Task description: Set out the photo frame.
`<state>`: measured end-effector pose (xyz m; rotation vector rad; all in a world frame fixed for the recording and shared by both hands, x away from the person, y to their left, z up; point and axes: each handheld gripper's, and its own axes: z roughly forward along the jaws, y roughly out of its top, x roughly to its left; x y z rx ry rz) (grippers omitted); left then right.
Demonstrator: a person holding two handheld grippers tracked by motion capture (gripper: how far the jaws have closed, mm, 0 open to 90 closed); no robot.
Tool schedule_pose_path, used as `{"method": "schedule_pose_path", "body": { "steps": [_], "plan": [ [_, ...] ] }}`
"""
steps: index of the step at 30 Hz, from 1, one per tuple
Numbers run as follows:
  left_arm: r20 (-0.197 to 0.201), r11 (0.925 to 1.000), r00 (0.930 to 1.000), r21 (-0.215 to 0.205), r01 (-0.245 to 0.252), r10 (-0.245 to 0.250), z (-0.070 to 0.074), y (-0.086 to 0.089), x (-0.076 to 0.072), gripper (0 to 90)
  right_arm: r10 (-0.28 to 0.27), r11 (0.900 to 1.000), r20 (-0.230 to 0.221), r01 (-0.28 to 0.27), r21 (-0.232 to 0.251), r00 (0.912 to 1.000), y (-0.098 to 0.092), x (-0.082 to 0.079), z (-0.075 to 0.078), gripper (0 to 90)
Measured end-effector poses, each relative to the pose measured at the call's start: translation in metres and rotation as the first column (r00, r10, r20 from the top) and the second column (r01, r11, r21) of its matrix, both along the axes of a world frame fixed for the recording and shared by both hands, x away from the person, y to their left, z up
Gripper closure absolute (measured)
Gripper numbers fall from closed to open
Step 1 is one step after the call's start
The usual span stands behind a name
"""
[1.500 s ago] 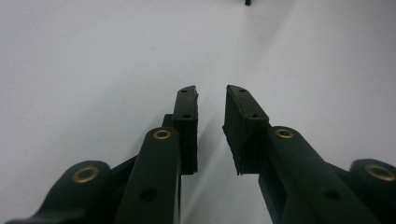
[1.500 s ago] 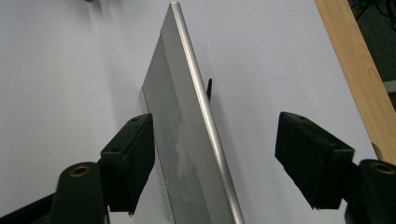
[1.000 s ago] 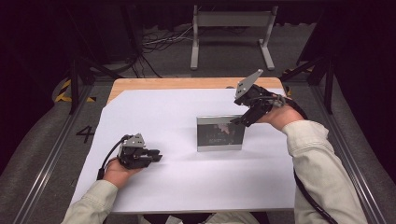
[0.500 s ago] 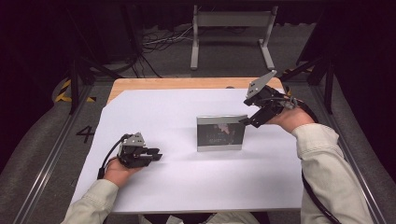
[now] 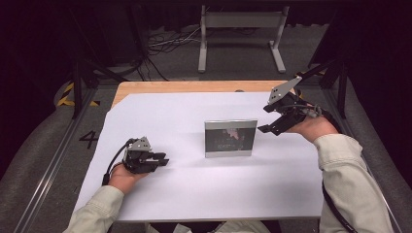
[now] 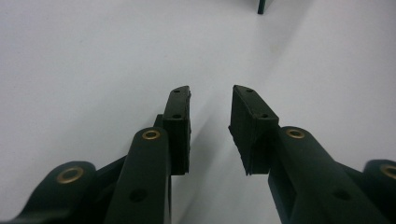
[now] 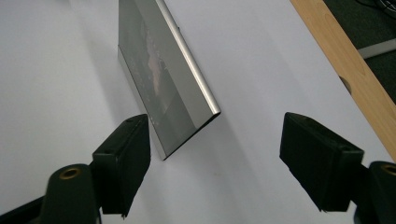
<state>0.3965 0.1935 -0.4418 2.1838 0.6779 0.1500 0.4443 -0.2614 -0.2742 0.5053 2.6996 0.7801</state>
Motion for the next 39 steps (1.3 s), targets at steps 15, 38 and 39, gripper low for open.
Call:
{"method": "schedule_pose_path", "body": {
  "steps": [15,38,39],
  "plan": [
    [0.004,0.9997,0.9998,-0.010,-0.022,0.022,0.000,0.003,0.001,65.8,-0.054,0.997,-0.020,0.055,0.046,0.9983,-0.030,-0.008,-0.016,24.0],
    [0.011,0.9986,0.9986,-0.015,-0.051,0.051,-0.001,0.006,0.002,62.9,-0.162,0.973,-0.058,0.169,0.159,0.9851,-0.083,-0.032,-0.081,23.0],
    [0.011,0.9986,0.9986,-0.015,-0.052,0.052,-0.001,0.006,0.002,62.8,-0.166,0.971,-0.062,0.175,0.163,0.9841,-0.084,-0.033,-0.085,23.0]
  ]
}}
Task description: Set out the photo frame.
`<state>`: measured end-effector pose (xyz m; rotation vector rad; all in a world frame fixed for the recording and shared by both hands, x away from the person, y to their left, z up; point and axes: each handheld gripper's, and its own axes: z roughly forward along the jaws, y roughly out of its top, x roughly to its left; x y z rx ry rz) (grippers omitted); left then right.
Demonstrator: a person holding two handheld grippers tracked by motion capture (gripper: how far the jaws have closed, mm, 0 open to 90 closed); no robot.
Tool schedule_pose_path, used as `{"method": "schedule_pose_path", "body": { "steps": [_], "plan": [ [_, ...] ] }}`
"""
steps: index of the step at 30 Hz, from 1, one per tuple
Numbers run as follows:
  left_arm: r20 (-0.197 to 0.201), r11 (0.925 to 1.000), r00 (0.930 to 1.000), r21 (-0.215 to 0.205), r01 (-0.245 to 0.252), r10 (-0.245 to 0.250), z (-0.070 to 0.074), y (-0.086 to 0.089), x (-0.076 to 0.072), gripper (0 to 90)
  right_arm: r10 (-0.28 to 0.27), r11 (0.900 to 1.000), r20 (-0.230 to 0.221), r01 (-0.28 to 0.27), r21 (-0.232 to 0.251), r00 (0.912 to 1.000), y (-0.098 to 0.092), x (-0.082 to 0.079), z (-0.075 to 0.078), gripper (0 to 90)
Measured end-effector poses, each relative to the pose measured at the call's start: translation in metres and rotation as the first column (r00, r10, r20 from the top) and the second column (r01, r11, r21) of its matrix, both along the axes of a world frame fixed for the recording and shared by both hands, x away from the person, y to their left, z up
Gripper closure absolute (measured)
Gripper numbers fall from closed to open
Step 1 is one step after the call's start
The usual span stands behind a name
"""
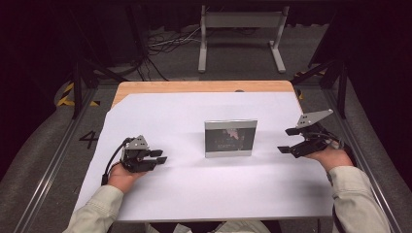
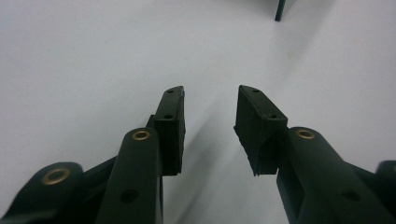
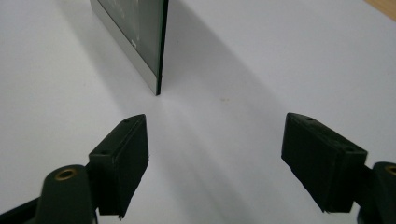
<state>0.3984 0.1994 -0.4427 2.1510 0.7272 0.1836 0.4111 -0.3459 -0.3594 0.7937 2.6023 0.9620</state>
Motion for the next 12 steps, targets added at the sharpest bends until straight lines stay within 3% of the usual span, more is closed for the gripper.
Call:
{"method": "schedule_pose_path", "body": {
  "steps": [9,12],
  "plan": [
    [0.007,0.9999,0.9999,-0.005,-0.012,0.012,-0.001,0.000,0.001,59.3,-0.036,0.999,-0.008,0.036,0.033,0.9993,-0.007,-0.006,-0.025,22.9],
    [0.009,0.9998,0.9997,-0.001,-0.022,0.022,-0.002,0.000,0.001,56.1,-0.048,0.996,0.011,0.048,0.071,0.9988,-0.009,-0.010,-0.033,23.0]
  ]
}}
